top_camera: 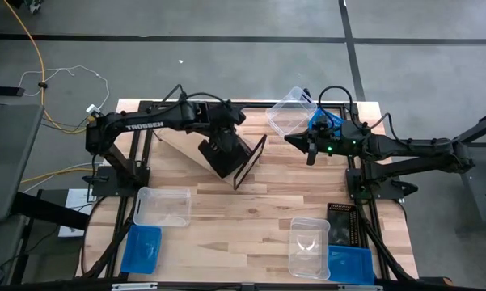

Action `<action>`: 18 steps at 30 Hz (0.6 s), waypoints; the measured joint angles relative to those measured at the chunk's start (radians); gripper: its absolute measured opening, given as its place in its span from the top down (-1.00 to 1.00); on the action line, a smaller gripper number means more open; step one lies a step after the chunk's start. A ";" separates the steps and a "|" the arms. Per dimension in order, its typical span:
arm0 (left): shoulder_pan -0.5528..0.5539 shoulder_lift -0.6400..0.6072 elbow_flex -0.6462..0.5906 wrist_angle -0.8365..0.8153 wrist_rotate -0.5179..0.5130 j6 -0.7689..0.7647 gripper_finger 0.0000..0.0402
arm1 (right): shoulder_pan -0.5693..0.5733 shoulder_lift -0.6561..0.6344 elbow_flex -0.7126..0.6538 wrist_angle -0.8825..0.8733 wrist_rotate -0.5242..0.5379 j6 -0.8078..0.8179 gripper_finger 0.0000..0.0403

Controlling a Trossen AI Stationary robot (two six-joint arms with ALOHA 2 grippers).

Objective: Stack baskets on shelf by color
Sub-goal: Stack the left black bin on top of the other black bin on the shelf

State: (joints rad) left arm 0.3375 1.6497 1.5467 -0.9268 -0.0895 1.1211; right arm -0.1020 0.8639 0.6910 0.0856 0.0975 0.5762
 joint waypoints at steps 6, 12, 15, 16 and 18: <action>-0.012 0.000 0.000 0.000 0.005 -0.061 0.45 | 0.000 0.000 0.000 0.000 0.000 0.001 1.00; -0.021 -0.015 0.000 0.005 -0.006 -0.092 0.24 | 0.000 0.000 0.000 0.000 0.000 0.011 1.00; -0.027 -0.037 0.000 0.003 -0.040 -0.128 0.20 | 0.000 0.000 0.000 0.000 0.000 0.011 1.00; -0.028 -0.047 0.000 0.003 -0.059 -0.153 0.20 | 0.000 0.000 0.000 0.000 0.000 0.011 1.00; -0.023 -0.065 0.000 0.003 -0.081 -0.225 0.21 | 0.000 0.000 0.000 0.000 0.000 0.010 1.00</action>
State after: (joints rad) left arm 0.3144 1.5850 1.5463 -0.9243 -0.1700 0.8963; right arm -0.1019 0.8639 0.6910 0.0853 0.0975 0.5861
